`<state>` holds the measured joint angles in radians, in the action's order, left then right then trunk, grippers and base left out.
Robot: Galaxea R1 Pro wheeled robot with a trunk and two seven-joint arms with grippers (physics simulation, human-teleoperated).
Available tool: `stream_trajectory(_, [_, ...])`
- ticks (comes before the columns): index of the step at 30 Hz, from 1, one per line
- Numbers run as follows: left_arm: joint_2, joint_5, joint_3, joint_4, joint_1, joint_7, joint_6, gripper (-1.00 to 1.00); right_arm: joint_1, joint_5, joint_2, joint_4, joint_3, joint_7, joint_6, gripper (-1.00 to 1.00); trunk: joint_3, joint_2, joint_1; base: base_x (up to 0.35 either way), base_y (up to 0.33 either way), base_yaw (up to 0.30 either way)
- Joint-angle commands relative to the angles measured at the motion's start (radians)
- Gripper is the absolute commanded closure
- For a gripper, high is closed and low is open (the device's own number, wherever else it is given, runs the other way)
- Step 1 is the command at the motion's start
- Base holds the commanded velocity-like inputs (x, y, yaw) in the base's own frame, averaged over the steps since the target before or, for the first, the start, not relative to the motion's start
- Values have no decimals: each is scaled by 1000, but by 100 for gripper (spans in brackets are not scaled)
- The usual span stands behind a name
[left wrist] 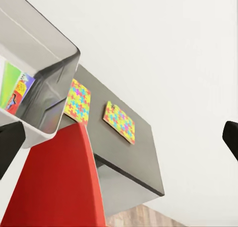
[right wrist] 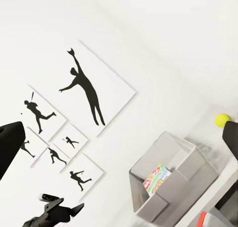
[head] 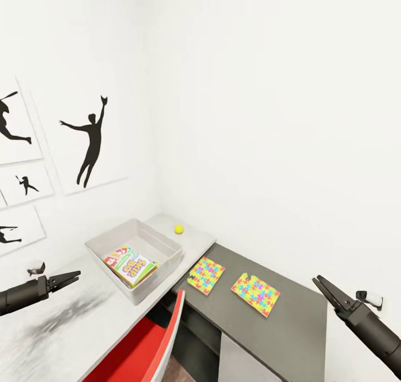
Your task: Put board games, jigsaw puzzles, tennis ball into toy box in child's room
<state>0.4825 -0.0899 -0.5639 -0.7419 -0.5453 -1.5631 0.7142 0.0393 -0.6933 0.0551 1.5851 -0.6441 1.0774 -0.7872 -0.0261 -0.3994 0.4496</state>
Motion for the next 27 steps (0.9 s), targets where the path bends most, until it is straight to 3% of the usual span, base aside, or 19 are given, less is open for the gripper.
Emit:
stream_trajectory(1, [0, -10, -4, -1, -1, -8, 10, -100, 1, -3, 0, 0, 0, 1, -6, -100, -1, -1, 0, -1, 0, -199])
stream_trajectory(27, [-1, -8, -7, -1, 0, -8, 10, -100, 1, -2, 0, -3, -1, 1, -6, -100, -36, -1, 0, 0, 0, -200])
